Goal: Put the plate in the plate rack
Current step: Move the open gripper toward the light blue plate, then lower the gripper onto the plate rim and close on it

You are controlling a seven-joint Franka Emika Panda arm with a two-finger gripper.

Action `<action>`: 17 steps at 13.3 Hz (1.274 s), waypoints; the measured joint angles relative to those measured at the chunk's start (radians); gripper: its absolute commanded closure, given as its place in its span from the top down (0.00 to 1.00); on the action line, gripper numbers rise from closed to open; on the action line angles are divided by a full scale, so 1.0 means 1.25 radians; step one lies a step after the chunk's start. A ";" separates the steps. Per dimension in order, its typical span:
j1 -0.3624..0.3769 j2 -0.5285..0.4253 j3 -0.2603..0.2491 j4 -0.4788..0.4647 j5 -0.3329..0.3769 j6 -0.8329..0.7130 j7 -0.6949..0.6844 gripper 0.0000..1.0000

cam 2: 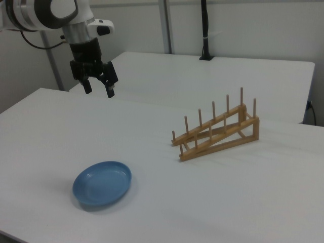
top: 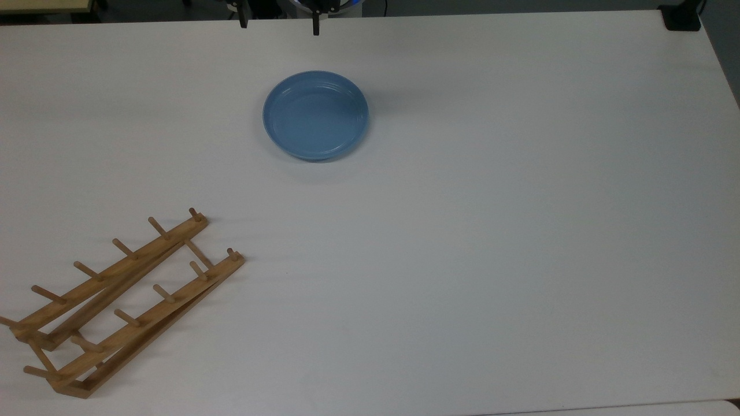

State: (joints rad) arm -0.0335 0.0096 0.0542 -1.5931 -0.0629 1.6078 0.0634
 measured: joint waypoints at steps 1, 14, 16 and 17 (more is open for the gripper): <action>0.000 0.000 0.000 0.000 0.000 0.000 0.000 1.00; -0.031 0.001 -0.005 -0.018 0.000 0.000 -0.280 1.00; -0.065 0.005 -0.005 -0.069 0.000 0.000 -0.476 0.98; -0.076 0.008 -0.006 -0.095 0.000 0.007 -0.538 0.91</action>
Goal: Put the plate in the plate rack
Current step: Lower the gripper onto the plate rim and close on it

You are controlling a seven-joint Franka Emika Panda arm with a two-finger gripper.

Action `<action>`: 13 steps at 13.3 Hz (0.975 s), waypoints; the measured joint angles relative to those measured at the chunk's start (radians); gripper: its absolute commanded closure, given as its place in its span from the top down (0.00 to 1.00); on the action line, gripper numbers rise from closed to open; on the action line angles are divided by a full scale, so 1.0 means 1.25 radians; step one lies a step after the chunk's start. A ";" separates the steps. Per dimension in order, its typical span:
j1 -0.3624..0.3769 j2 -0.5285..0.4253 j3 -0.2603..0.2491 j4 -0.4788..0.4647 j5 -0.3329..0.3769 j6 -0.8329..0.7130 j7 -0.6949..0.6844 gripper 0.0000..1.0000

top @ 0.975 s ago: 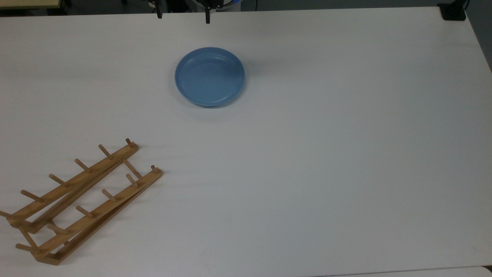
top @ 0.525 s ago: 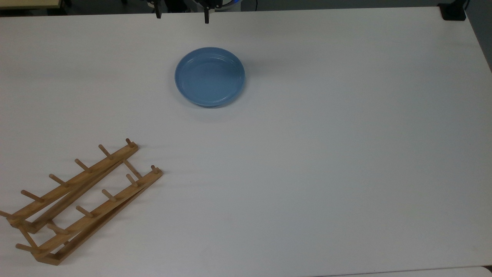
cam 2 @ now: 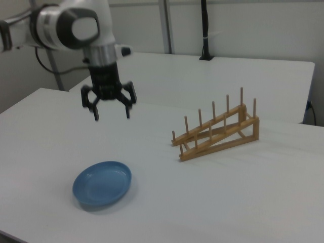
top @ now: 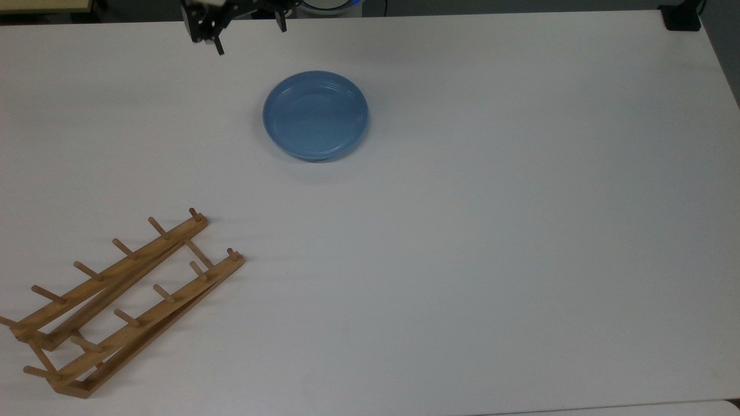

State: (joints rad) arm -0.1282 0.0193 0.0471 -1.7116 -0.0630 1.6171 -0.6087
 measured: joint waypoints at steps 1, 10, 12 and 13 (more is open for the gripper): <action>-0.013 0.005 -0.001 -0.046 -0.002 0.033 -0.068 0.85; -0.021 0.155 -0.003 -0.185 -0.073 0.184 -0.133 0.51; -0.019 0.182 -0.002 -0.185 -0.089 0.202 -0.117 0.39; -0.018 0.197 0.000 -0.185 -0.095 0.211 -0.104 0.34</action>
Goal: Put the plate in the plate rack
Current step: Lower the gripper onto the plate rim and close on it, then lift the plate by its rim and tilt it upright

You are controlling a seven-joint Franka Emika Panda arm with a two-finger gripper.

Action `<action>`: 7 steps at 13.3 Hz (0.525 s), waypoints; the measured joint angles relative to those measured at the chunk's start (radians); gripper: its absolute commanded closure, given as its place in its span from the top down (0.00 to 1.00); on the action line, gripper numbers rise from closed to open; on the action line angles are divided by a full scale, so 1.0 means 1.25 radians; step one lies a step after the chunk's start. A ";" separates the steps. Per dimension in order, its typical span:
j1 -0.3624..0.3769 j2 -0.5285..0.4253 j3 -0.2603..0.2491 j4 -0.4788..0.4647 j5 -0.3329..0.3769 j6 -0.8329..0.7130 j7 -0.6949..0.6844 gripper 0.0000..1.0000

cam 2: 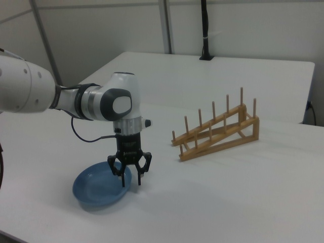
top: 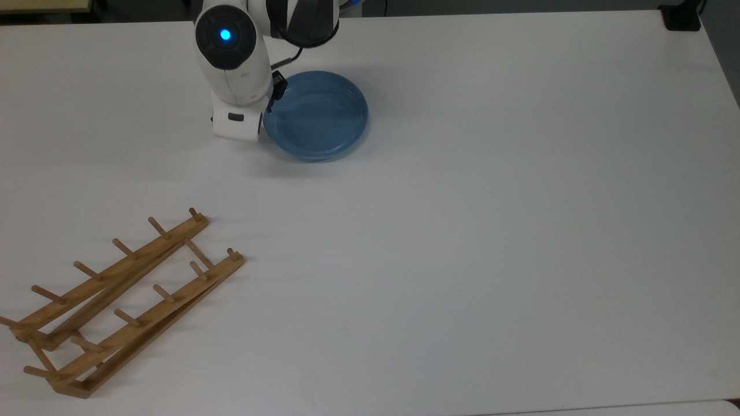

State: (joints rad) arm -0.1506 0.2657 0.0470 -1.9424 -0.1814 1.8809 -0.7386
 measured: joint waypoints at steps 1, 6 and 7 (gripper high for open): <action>0.000 0.007 0.001 0.001 -0.001 0.004 0.009 0.27; 0.006 0.014 0.005 0.002 -0.001 0.008 0.077 0.14; 0.010 0.015 0.006 0.003 -0.001 0.008 0.089 0.14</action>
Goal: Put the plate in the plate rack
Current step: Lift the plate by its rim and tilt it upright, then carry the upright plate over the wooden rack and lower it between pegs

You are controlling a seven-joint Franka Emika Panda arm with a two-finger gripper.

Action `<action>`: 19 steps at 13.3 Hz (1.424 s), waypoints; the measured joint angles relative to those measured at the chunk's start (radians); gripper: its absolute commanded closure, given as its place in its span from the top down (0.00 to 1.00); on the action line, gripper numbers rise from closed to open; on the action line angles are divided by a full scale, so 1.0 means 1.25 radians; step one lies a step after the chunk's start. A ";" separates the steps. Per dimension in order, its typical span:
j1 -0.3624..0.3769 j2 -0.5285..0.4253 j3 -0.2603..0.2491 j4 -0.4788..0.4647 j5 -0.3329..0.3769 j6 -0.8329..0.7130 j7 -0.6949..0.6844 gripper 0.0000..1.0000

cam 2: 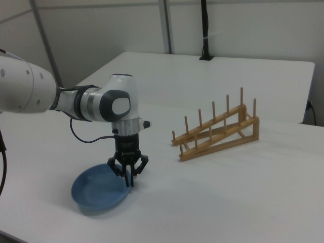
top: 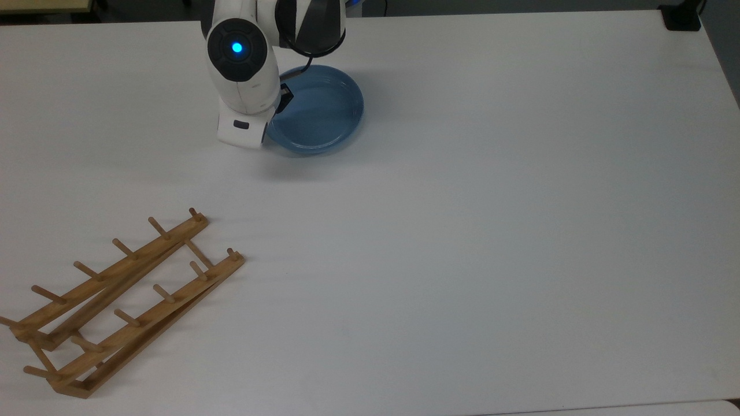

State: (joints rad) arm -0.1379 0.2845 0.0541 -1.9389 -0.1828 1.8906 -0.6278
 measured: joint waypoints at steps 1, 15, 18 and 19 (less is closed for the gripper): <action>0.004 0.001 0.000 0.000 0.000 0.000 0.013 0.14; -0.006 0.009 -0.005 0.151 0.007 -0.007 0.065 0.00; -0.013 0.003 -0.010 0.272 0.019 -0.033 0.085 0.00; -0.020 0.001 -0.012 0.307 0.019 -0.034 0.106 0.00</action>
State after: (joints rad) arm -0.1629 0.2853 0.0388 -1.5551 -0.1588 1.8482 -0.4957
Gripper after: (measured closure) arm 0.960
